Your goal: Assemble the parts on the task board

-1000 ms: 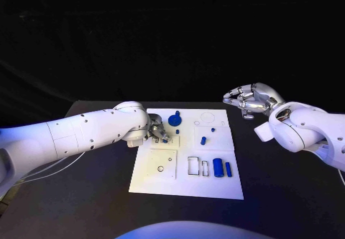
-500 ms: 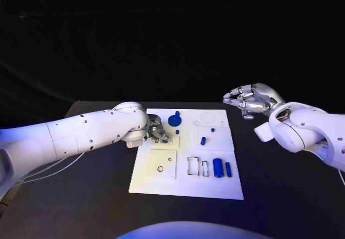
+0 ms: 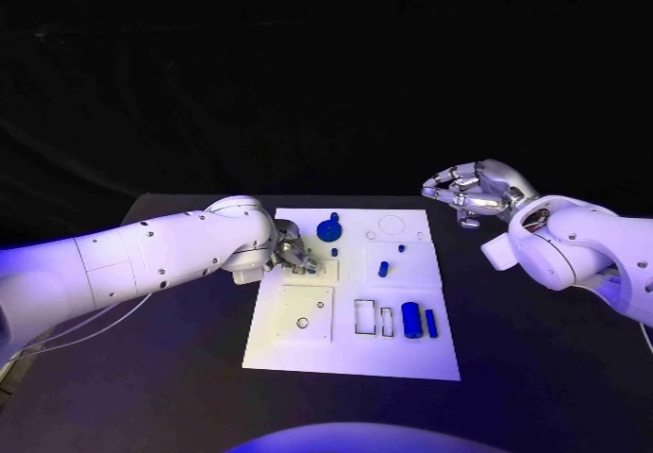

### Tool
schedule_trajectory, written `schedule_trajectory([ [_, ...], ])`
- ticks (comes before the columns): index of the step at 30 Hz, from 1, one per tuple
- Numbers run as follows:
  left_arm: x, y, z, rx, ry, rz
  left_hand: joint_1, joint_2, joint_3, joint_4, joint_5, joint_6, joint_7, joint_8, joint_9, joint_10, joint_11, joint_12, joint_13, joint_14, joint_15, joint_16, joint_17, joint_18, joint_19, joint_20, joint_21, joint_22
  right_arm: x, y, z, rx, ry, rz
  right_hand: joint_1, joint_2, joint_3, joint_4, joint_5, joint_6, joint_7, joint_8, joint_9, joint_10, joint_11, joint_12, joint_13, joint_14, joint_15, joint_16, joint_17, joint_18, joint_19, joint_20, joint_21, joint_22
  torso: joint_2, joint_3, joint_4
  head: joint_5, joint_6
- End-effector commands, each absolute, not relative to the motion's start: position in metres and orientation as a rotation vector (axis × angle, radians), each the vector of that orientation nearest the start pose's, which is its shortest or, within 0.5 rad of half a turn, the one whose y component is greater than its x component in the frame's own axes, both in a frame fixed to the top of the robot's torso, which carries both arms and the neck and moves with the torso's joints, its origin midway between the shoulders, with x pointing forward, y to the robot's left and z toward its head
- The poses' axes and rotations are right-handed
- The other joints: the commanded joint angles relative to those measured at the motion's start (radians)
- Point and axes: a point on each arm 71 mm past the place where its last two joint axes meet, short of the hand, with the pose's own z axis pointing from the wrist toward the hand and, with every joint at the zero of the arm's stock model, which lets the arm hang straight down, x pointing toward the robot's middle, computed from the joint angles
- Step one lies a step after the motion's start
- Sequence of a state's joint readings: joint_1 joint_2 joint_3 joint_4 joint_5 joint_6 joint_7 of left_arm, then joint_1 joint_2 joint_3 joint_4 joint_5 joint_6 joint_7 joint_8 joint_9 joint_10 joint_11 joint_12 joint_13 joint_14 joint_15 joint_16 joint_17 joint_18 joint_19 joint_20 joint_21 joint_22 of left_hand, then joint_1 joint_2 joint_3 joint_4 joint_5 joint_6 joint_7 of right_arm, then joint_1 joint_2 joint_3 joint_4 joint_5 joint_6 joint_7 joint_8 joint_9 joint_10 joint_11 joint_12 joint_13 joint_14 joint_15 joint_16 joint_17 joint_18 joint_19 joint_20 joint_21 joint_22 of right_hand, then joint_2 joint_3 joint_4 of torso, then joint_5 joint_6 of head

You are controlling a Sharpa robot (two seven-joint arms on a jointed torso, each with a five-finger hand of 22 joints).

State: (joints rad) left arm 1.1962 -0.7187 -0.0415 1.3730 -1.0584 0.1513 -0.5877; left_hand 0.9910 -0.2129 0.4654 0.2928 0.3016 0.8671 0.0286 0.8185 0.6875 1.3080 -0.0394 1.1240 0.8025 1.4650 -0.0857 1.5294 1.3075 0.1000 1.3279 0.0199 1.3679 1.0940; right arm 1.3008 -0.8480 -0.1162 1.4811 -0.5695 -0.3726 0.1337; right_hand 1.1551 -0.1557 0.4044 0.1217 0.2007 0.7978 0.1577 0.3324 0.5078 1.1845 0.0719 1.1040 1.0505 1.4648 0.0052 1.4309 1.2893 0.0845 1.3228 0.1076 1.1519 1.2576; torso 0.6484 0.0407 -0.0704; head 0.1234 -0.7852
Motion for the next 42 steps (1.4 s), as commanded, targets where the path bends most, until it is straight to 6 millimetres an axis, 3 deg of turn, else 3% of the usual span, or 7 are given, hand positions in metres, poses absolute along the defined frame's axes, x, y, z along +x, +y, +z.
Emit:
schedule_trajectory([
  [1,0.498,0.202,-0.237,-0.286,2.359,-0.345,-0.021,-0.005,-0.026,0.0,-0.011,-0.004,0.006,-0.003,0.001,-0.004,0.003,0.008,0.002,0.079,-0.007,-0.001,0.15,-0.006,0.006,-0.001,-0.006,0.0,0.504,-0.221,-0.165,0.581,1.643,1.119,-0.011,-0.004,-0.003,0.005,-0.006,-0.007,0.001,0.006,0.002,-0.008,0.003,-0.005,-0.002,0.033,-0.005,-0.004,-0.001,0.017,-0.008,-0.001,-0.005,-0.002,-0.002,0.0006,0.002,0.0,0.0],
  [11,0.502,0.22,-0.21,-0.384,2.331,-0.41,-0.005,-0.002,-0.062,-0.002,-0.023,-0.033,0.015,-0.02,-0.005,-0.035,0.011,-0.014,-0.038,0.067,-0.001,-0.02,0.105,0.003,-0.019,0.002,-0.03,-0.046,0.504,-0.221,-0.167,0.585,1.649,1.123,-0.023,-0.01,-0.026,0.024,0.007,-0.014,0.0,0.012,0.006,-0.008,0.002,-0.002,-0.002,0.032,-0.005,-0.007,-0.005,0.018,-0.009,-0.001,-0.012,-0.005,-0.001,0.0011,0.0001,-0.001,0.007],
  [13,0.508,0.228,-0.2,-0.407,2.307,-0.413,0.024,0.003,-0.073,-0.002,-0.019,-0.082,0.036,-0.058,-0.024,-0.079,0.029,-0.048,-0.091,0.06,0.013,-0.032,0.08,0.01,-0.047,0.012,-0.056,-0.093,0.504,-0.222,-0.168,0.587,1.649,1.121,-0.024,-0.01,-0.028,0.027,0.008,-0.014,0.0,0.013,0.006,-0.008,0.002,-0.001,-0.001,0.032,-0.005,-0.007,-0.004,0.018,-0.009,-0.001,-0.013,-0.005,-0.003,0.0012,0.0037,-0.002,0.005],
  [14,0.511,0.232,-0.196,-0.418,2.294,-0.413,0.038,0.005,-0.079,0.0,-0.018,-0.128,0.054,-0.097,-0.047,-0.08,0.044,-0.041,-0.082,0.061,0.024,-0.031,0.083,0.01,-0.05,0.02,-0.06,-0.097,0.504,-0.223,-0.168,0.587,1.648,1.12,-0.024,-0.01,-0.028,0.027,0.008,-0.014,0.0,0.013,0.006,-0.008,0.002,-0.001,-0.001,0.032,-0.005,-0.007,-0.004,0.018,-0.009,-0.001,-0.013,-0.005,-0.003,0.0015,0.0042,-0.001,0.005],
  [16,0.517,0.239,-0.19,-0.437,2.271,-0.409,0.051,0.01,-0.091,-0.001,-0.018,-0.159,0.073,-0.132,-0.073,-0.089,0.06,-0.04,-0.085,0.061,0.04,-0.031,0.081,0.011,-0.051,0.033,-0.063,-0.1,0.504,-0.223,-0.168,0.588,1.648,1.12,-0.024,-0.01,-0.029,0.027,0.009,-0.014,0.0,0.013,0.006,-0.008,0.002,-0.001,-0.001,0.032,-0.005,-0.008,-0.005,0.018,-0.009,-0.001,-0.013,-0.005,-0.003,0.0024,0.0045,0.0,0.007],
  [29,0.552,0.254,-0.178,-0.418,2.196,-0.289,0.047,0.018,-0.112,0.001,-0.031,-0.152,0.08,-0.141,-0.092,-0.108,0.068,-0.053,-0.109,0.06,0.048,-0.032,0.079,0.014,-0.054,0.043,-0.068,-0.106,0.505,-0.221,-0.169,0.587,1.65,1.122,-0.023,-0.008,-0.031,0.03,0.015,-0.015,-0.001,0.015,0.007,-0.006,0.002,0.002,0.002,0.032,-0.005,-0.007,-0.004,0.018,-0.009,-0.002,-0.013,-0.005,0.001,0.0014,-0.0001,0.011,0.015],
  [42,0.571,0.242,-0.199,-0.34,2.288,-0.191,0.049,0.018,-0.118,0.0,-0.037,-0.15,0.079,-0.142,-0.096,-0.109,0.068,-0.052,-0.11,0.061,0.048,-0.031,0.082,0.014,-0.055,0.045,-0.069,-0.109,0.505,-0.219,-0.171,0.589,1.655,1.122,-0.023,-0.008,-0.032,0.031,0.017,-0.015,-0.001,0.016,0.008,-0.006,0.002,0.002,0.001,0.032,-0.006,-0.007,-0.004,0.018,-0.008,-0.002,-0.013,-0.004,0.005,0.0017,-0.0018,0.015,0.011],
])
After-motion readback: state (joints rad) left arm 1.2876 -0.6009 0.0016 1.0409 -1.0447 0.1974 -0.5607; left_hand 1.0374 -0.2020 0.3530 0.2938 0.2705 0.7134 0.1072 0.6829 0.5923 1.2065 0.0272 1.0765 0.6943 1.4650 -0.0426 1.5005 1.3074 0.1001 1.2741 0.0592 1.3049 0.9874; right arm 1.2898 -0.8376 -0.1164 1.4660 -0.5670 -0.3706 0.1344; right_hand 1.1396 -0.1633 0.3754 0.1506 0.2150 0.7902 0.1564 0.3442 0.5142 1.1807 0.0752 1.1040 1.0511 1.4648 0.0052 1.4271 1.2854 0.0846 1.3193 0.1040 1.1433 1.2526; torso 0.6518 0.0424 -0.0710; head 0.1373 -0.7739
